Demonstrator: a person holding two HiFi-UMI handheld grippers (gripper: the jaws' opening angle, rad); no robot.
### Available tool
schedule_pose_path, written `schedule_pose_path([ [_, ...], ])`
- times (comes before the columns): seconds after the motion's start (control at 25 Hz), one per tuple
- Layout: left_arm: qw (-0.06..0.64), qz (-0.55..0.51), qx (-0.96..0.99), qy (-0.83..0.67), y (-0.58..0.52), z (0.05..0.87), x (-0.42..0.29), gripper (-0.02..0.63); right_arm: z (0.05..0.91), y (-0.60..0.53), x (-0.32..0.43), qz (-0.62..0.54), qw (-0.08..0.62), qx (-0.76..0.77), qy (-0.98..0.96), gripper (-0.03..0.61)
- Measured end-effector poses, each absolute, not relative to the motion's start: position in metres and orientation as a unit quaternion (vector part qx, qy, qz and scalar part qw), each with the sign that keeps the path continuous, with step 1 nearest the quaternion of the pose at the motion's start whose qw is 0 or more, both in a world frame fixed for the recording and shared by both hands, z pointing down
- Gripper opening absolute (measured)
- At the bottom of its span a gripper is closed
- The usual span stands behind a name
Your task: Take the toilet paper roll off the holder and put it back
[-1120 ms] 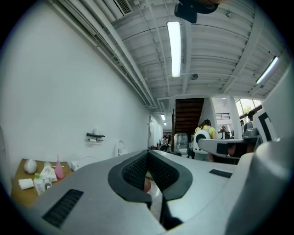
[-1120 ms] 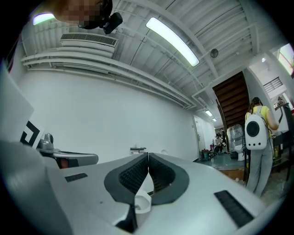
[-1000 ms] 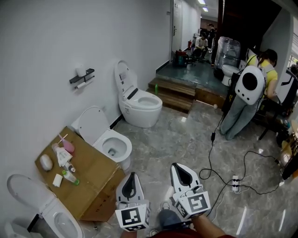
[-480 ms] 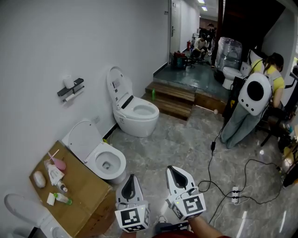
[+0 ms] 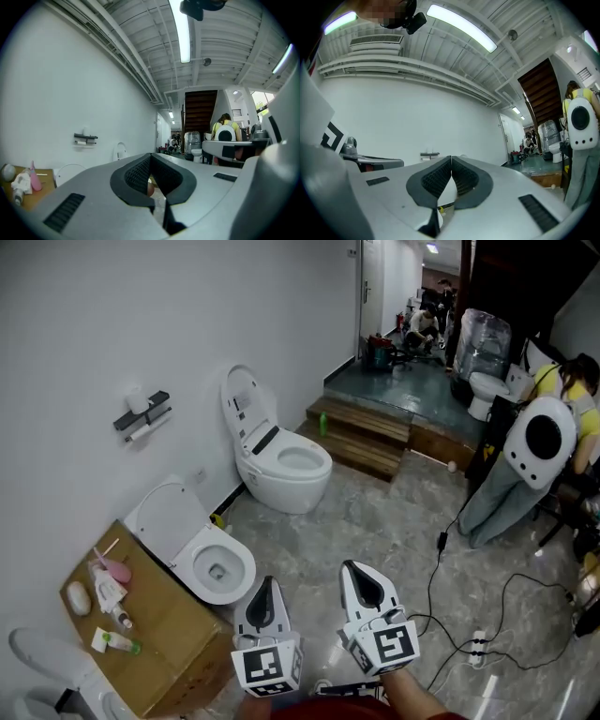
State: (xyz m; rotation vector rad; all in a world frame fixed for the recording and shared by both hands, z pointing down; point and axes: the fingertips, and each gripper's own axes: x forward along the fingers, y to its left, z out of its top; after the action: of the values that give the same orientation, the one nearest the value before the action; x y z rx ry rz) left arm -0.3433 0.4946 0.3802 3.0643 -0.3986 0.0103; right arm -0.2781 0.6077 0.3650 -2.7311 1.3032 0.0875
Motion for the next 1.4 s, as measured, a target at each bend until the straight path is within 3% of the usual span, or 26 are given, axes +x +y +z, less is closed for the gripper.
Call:
schedule_pose_path([
  [0.84,0.024,-0.009,0.990,-0.142,0.294,0.371,-0.201,0.015,0.363,0.400,-0.138,0.002,0.026,-0.898,0.439,0.018],
  [1.4,0.028,-0.004,0.985,-0.173,0.203,0.387,-0.111,0.015,0.378,0.309,-0.042,0.031,0.043,-0.882,0.467,0.018],
])
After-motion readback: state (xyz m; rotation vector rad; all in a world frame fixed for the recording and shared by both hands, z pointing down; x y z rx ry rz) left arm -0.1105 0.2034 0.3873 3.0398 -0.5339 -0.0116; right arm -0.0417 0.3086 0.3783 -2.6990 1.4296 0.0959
